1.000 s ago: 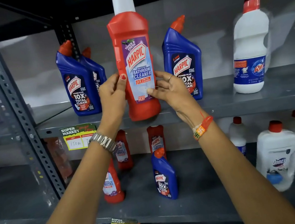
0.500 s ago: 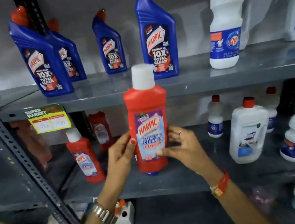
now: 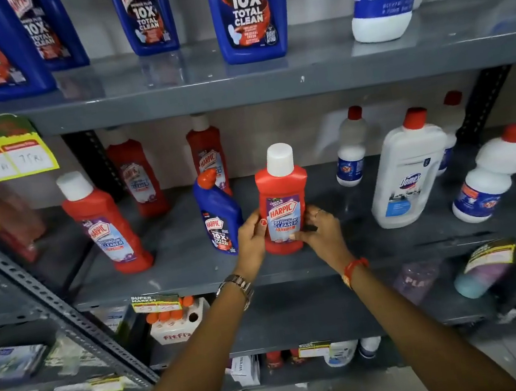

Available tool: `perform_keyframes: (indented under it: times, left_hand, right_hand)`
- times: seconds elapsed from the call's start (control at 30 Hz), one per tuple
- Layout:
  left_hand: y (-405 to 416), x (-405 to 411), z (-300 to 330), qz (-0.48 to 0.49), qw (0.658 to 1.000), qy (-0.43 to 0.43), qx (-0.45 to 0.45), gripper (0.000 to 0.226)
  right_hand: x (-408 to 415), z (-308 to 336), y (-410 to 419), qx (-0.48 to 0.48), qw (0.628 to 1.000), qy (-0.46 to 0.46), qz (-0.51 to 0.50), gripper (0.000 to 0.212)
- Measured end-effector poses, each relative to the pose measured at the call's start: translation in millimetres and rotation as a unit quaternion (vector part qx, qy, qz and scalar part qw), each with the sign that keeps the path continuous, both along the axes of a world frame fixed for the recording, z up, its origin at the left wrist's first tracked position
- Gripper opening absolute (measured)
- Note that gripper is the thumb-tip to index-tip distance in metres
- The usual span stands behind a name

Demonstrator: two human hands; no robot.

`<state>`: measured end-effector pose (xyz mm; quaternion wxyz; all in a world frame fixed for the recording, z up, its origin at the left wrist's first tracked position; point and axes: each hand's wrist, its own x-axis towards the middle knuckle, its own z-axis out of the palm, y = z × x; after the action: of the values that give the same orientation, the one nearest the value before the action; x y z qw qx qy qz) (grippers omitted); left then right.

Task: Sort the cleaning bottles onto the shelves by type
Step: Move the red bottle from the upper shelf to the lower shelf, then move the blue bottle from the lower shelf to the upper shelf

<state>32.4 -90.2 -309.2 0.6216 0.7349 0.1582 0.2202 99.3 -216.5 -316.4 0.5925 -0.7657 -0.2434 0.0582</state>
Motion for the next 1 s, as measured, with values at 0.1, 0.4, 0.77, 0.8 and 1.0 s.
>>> perform_keyframes:
  times: [0.1,0.4,0.77,0.8,1.0]
  left_hand:
    - [1.6,12.1,-8.3,0.0,0.999,0.032,0.007,0.029]
    - [7.5,16.5,-7.3,-0.008,0.998,0.036,0.043,0.032]
    - [89.0,-45.1,-26.6,0.205,0.973,-0.102,0.008,0.02]
    - [97.1,-43.2,-25.9,0.204,0.974,-0.093,-0.031,0.025]
    - [131.4,-15.3,-20.4,0.044,0.985,0.017,-0.164,0.045]
  right_hand:
    - [6.7,-13.1,3.8,-0.013,1.0,0.0,-0.02,0.046]
    - [11.2,-23.3,9.7,-0.008,0.999,0.007,-0.045,0.049]
    - [-48.2,-13.3,72.7,-0.016,0.975,-0.202,-0.094,0.032]
    - [-47.4,-15.3,82.8,-0.04,0.98,-0.184,-0.057,0.036]
    - [-36.2,-19.9,126.6,-0.144,0.988,-0.036,-0.028,0.046]
